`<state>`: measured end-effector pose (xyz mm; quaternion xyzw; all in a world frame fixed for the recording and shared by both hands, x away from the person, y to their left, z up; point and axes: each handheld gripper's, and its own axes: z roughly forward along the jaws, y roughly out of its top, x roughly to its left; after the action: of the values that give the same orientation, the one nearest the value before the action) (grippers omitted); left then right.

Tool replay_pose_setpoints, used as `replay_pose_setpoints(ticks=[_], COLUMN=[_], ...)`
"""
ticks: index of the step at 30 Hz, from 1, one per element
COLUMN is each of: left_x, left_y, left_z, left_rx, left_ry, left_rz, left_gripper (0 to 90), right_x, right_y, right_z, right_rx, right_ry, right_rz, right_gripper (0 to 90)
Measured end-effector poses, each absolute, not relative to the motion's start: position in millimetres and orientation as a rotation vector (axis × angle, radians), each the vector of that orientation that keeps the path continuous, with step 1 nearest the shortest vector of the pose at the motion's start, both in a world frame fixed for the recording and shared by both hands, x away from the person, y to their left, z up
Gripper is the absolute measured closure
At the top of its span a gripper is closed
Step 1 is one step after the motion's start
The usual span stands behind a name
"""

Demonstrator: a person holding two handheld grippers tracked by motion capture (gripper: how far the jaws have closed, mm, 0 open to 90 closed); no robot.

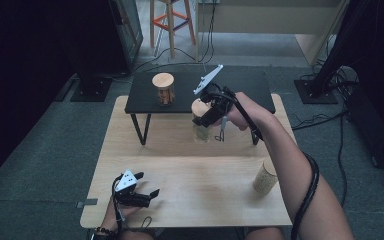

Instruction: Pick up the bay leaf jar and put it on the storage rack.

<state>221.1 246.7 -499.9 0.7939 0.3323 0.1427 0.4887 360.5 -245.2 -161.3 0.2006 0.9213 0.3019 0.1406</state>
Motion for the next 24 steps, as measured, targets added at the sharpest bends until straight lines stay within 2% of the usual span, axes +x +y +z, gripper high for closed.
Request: replay_pose_setpoints(ticks=[24], left_x=[222.3], left_y=[248.1], left_z=[-500.1], left_rx=[1.931], left_ry=[0.797], left_rz=[0.338], left_gripper=[3.4], right_x=[385.8], right_y=[-243.6], right_z=[-118.3], right_rx=[0.619], right_ry=[2.649], right_rz=[0.868], right_gripper=[23.0])
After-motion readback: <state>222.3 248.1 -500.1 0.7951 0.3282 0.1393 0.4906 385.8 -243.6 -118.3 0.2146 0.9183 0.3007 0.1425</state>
